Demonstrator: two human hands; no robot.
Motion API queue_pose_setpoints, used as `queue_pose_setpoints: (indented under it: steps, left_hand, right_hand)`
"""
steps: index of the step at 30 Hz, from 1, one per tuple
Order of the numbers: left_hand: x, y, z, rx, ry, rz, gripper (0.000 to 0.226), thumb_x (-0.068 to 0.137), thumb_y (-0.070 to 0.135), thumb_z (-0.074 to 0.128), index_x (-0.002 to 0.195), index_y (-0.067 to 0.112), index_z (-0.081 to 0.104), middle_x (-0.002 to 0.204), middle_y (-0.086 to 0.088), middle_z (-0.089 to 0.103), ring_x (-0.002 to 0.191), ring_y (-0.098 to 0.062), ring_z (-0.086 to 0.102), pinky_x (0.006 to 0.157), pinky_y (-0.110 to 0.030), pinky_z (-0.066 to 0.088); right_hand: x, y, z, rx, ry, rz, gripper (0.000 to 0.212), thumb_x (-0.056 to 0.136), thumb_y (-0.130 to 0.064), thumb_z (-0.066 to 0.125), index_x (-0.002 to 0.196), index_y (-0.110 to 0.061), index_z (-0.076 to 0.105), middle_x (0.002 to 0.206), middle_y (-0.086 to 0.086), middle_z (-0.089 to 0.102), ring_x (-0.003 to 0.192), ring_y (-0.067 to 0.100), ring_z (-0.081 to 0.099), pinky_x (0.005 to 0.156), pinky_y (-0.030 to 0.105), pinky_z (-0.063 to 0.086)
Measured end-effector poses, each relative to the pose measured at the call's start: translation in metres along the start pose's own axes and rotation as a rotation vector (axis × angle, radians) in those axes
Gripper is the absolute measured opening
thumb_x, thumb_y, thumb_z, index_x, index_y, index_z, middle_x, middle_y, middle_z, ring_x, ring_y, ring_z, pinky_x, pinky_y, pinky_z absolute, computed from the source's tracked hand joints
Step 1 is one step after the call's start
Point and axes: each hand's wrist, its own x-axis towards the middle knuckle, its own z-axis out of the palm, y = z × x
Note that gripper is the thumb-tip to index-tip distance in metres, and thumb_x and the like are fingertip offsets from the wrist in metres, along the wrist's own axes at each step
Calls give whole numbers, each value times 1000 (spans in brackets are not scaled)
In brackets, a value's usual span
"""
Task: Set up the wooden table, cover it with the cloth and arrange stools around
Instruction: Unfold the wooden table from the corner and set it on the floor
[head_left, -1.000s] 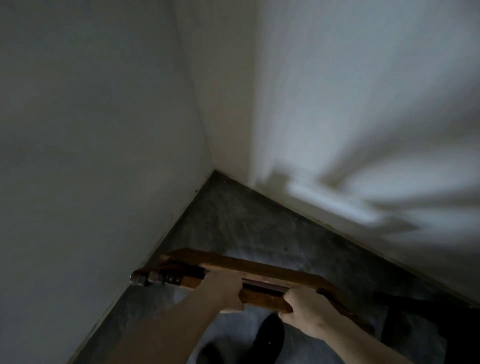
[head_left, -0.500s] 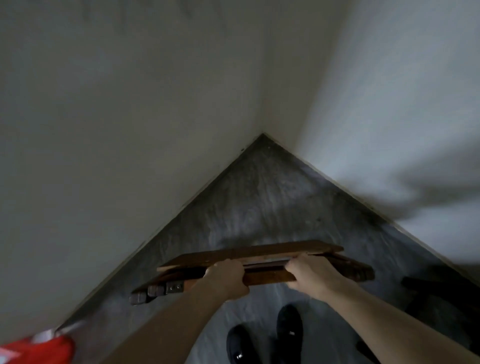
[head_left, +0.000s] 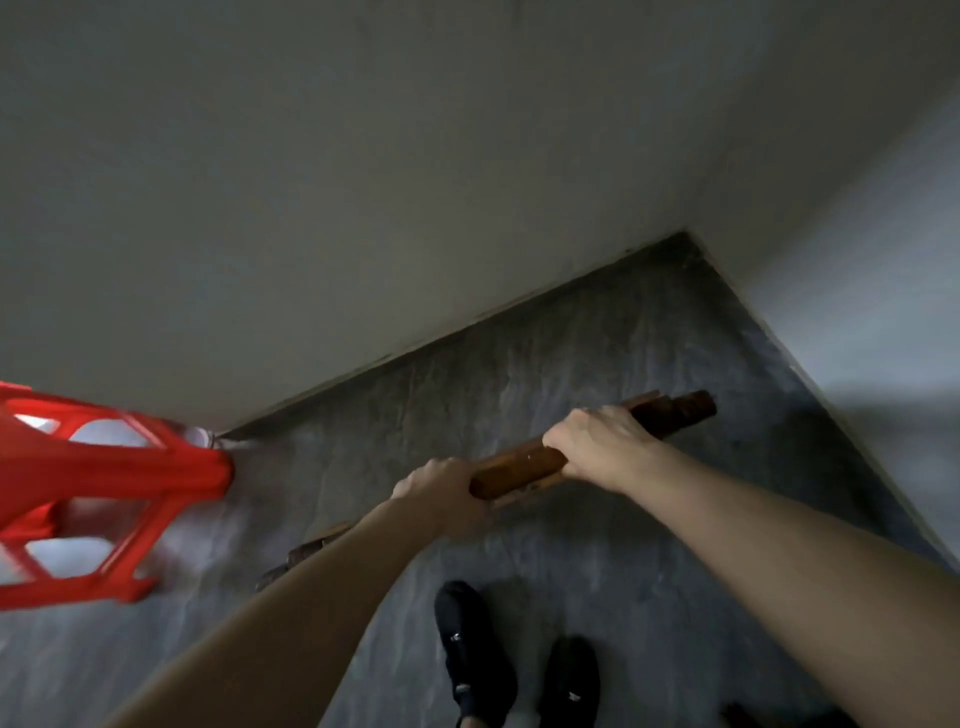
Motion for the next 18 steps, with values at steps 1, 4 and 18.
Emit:
queue_pose_setpoints:
  steps: [1, 4, 18]
  left_hand:
    - [-1, -3, 1, -4, 14, -6, 30, 81, 56, 60, 95, 29, 59, 94, 2, 61, 83, -18, 62, 69, -31, 51]
    - [-3, -15, -1, 63, 114, 42, 38, 85, 63, 53, 96, 27, 58, 88, 2, 57, 77, -20, 58, 62, -31, 43]
    - [14, -46, -9, 193, 397, 551, 43, 95, 58, 36, 118, 22, 44, 108, 1, 57, 97, -18, 55, 80, -31, 44]
  right_hand:
    - [1, -2, 0, -15, 14, 1, 17, 93, -27, 57, 109, -24, 62, 108, 4, 65, 103, 26, 63, 81, 37, 45]
    - [10, -6, 3, -32, 72, 14, 9, 93, -27, 57, 102, -27, 57, 106, 3, 63, 107, 26, 58, 91, 40, 42]
    - [32, -12, 7, -68, 279, 104, 24, 88, -24, 66, 107, -23, 51, 104, 1, 58, 105, 24, 54, 92, 41, 39]
